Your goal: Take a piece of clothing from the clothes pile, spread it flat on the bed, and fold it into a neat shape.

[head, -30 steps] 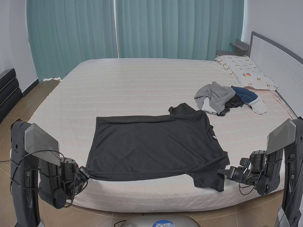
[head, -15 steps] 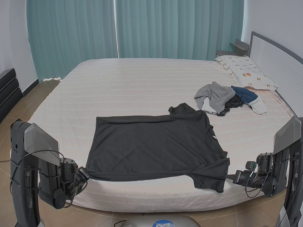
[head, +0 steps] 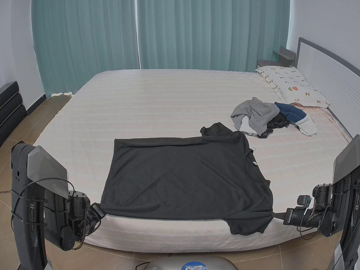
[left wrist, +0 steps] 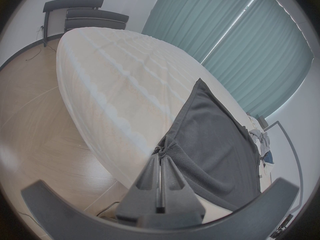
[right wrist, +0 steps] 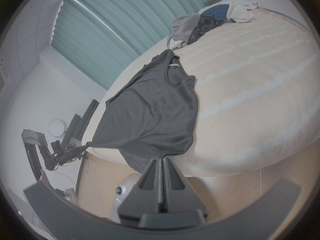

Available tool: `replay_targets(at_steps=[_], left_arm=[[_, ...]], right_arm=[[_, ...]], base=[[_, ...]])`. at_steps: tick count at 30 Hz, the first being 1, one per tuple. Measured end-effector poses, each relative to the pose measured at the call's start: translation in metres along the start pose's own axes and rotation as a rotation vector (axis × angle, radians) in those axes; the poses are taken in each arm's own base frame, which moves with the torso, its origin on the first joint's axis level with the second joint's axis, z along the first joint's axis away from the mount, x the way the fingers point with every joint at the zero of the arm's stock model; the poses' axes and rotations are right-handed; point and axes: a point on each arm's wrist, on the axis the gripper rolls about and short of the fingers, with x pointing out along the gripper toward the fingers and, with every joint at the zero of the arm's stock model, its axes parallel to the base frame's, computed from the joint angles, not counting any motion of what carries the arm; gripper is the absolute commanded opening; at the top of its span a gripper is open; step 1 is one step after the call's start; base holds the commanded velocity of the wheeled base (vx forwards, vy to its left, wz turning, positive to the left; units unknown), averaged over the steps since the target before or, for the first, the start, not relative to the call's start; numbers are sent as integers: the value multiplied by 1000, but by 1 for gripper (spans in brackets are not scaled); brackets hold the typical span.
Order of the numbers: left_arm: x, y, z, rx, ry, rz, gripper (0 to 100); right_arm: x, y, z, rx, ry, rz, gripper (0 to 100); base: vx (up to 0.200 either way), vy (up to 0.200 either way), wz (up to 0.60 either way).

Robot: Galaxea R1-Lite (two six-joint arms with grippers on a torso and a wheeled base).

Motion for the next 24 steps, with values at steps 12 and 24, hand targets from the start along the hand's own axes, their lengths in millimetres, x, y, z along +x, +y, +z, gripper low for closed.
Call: replay_targets(at_steps=[12, 24], left_arm=[[-13, 9, -7, 66, 46, 42, 0], [-20, 13, -10, 127, 75, 60, 0]], right_arm=[[-11, -2, -5, -32, 23, 23, 0], [-18, -7, -3, -82, 9, 1, 0]], base=[[0, 0, 0], [0, 0, 0]])
